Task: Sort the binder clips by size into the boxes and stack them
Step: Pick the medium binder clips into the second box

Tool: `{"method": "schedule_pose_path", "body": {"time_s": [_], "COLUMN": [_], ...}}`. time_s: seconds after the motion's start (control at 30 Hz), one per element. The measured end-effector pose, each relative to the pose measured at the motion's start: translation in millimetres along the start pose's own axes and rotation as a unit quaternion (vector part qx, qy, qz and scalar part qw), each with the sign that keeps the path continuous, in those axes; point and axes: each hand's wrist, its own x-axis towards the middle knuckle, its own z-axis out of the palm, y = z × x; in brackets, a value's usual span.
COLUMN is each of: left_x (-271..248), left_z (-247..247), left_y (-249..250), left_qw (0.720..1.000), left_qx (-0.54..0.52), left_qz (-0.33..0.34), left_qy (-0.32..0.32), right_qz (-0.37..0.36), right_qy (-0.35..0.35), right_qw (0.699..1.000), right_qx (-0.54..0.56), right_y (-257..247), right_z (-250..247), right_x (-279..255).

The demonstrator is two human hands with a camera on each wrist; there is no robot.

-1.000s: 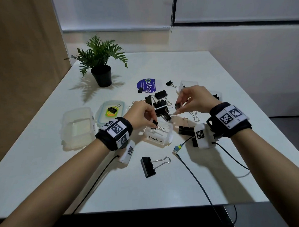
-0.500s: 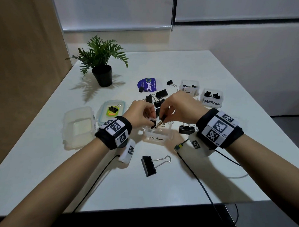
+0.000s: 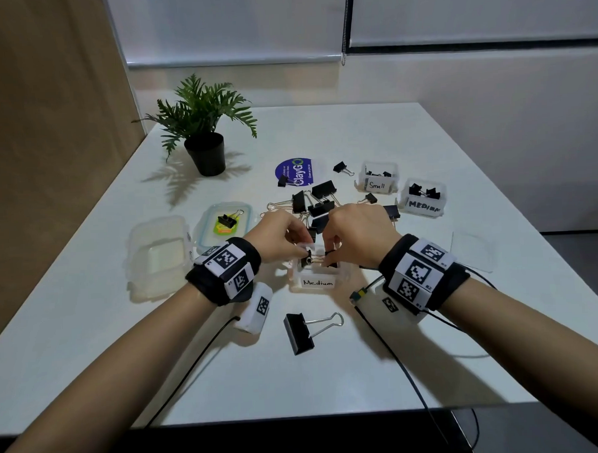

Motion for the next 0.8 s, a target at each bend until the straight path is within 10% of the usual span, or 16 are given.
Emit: {"method": "schedule_pose_path", "body": {"time_s": [0.7,0.8], "left_x": [-6.2,-5.3], "left_z": [-3.3,-15.2], "left_y": [-2.9,-9.8], "left_qw": [0.999,0.986], "left_qx": [-0.028,-0.125], "left_qz": [-0.015,-0.079], "left_qy": [-0.013,0.079], "right_qz": [0.091,0.09], "right_qy": [0.017,0.019], "right_qw": [0.991,0.991], "right_qx": [0.092,0.094], "right_y": [-6.2,-5.8], "right_z": [24.6,26.1], "right_x": [11.6,12.8]}}
